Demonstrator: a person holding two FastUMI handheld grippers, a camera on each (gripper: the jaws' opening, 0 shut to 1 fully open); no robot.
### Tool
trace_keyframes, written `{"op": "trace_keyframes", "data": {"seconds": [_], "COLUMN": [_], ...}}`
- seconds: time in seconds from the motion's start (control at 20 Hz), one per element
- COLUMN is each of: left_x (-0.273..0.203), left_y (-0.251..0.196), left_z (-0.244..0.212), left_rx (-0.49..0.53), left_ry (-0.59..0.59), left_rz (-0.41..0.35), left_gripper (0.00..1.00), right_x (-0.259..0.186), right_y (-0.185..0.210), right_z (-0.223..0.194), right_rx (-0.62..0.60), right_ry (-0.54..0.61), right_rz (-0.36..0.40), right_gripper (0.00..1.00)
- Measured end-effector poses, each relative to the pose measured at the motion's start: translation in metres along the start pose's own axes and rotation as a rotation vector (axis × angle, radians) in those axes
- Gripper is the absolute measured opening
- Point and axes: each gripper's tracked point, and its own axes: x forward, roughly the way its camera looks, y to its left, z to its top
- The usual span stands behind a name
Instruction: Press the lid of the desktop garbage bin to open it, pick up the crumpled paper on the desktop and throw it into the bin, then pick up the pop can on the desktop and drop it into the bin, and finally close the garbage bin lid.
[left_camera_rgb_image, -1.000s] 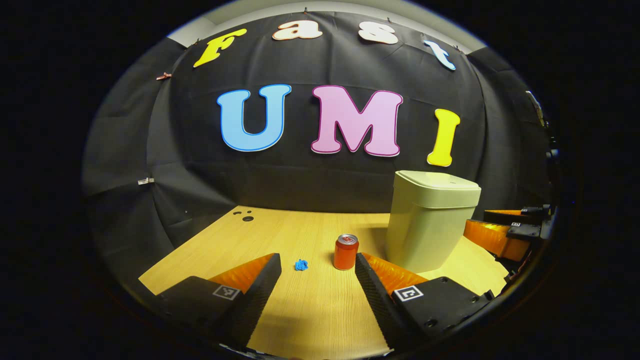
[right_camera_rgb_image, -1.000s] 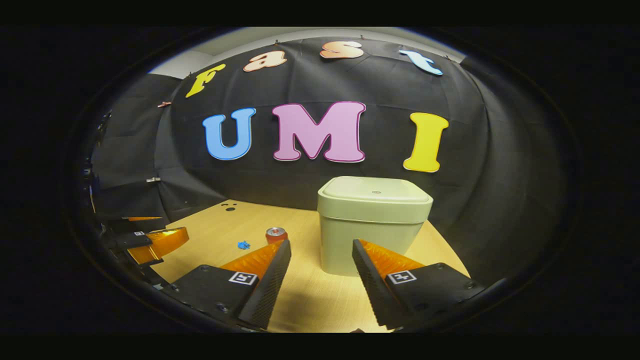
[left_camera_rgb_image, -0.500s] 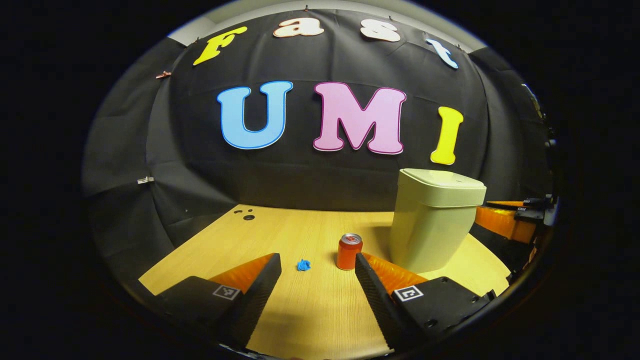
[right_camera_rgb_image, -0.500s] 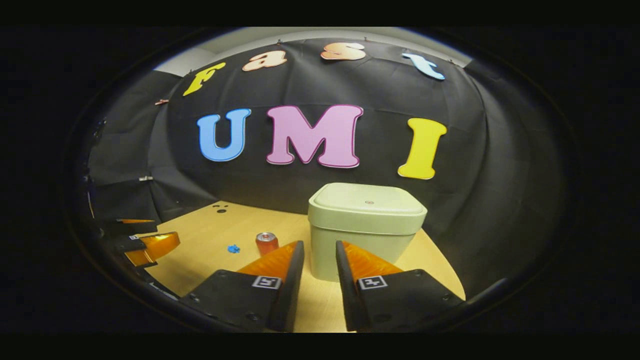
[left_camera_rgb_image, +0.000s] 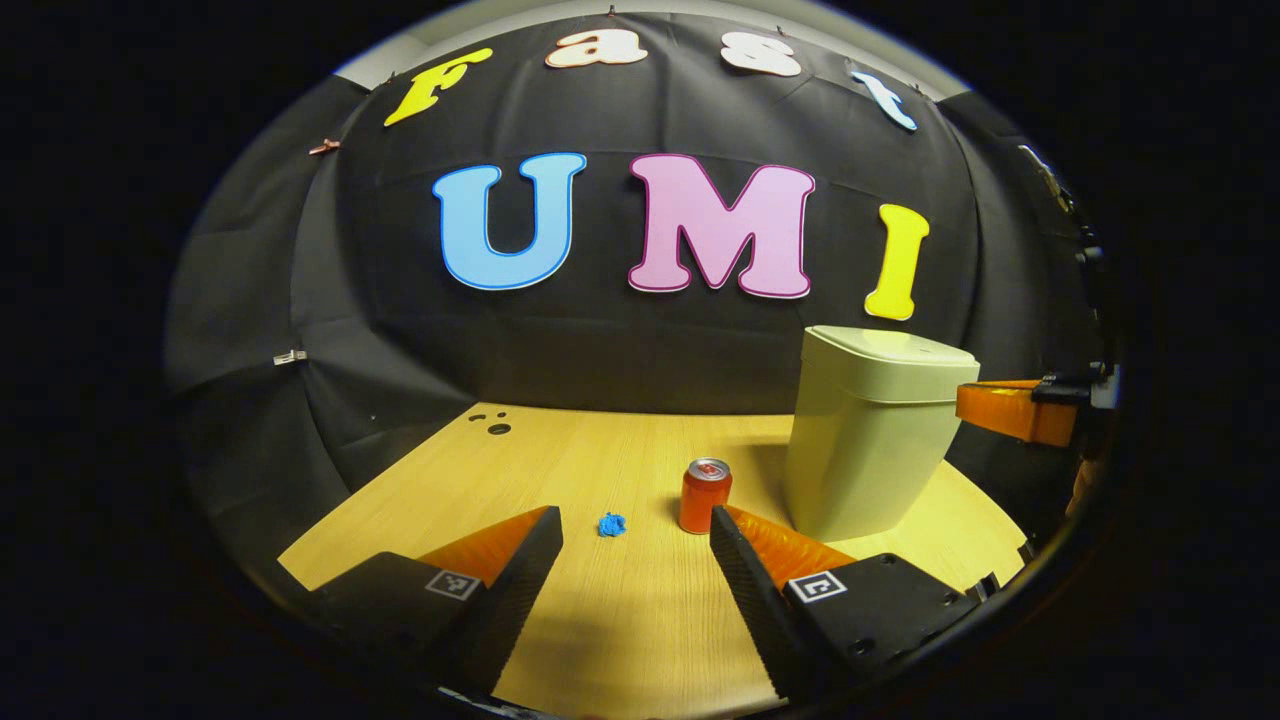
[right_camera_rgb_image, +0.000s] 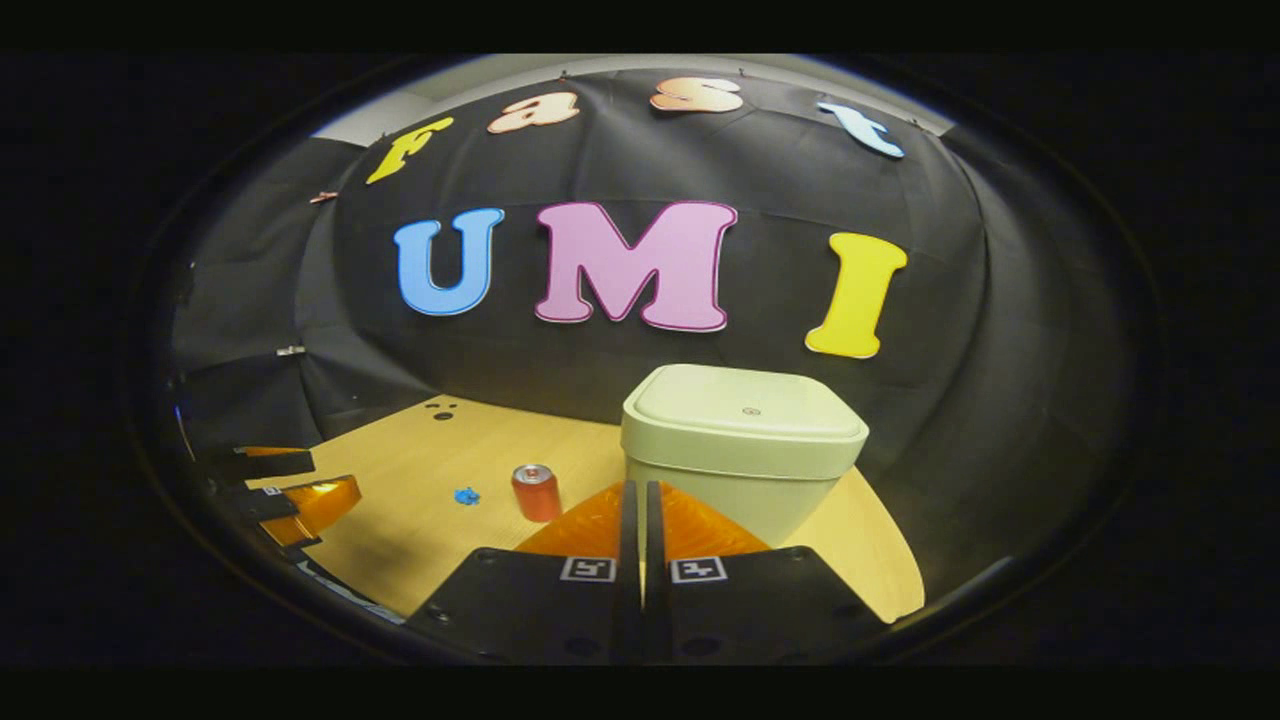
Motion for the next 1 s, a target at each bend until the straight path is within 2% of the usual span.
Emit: {"op": "trace_keyframes", "data": {"seconds": [0.15,0.2,0.3,0.4,0.45,0.5,0.55,0.6,0.95,1.0], "left_x": [0.000,0.000,0.002,0.003,0.003,0.004,0.003,0.004,0.002,0.002], "left_y": [0.002,0.002,0.004,0.005,0.007,0.009,0.010,0.011,0.029,0.031], "left_z": [-0.002,-0.003,-0.005,-0.005,-0.003,-0.002,-0.002,-0.003,-0.010,-0.012], "left_rx": [-0.004,-0.004,-0.002,-0.002,-0.002,-0.002,-0.001,0.000,-0.004,-0.008], "left_ry": [0.006,0.008,0.015,0.017,0.014,0.010,0.009,0.010,0.025,0.031], "left_rz": [-0.003,-0.004,-0.004,0.000,0.005,0.009,0.010,0.013,0.059,0.067], "left_gripper": [0.95,0.95,0.96,0.96,0.96,0.96,0.95,0.96,0.96,0.96], "right_x": [0.003,0.006,0.014,0.022,0.026,0.031,0.035,0.040,0.074,0.079], "right_y": [-0.002,-0.006,-0.016,-0.027,-0.032,-0.039,-0.045,-0.050,-0.074,-0.076], "right_z": [0.009,0.012,0.023,0.033,0.039,0.045,0.048,0.052,0.064,0.062], "right_rx": [0.037,0.032,0.017,0.020,0.023,0.021,0.014,0.005,-0.009,0.002], "right_ry": [0.020,0.018,0.012,-0.001,-0.013,-0.026,-0.035,-0.040,-0.050,-0.041], "right_rz": [0.000,-0.005,-0.015,-0.031,-0.045,-0.061,-0.073,-0.081,-0.121,-0.124], "right_gripper": [0.05,0.02,0.05,0.03,0.07,0.07,0.02,0.02,0.02,0.05]}}
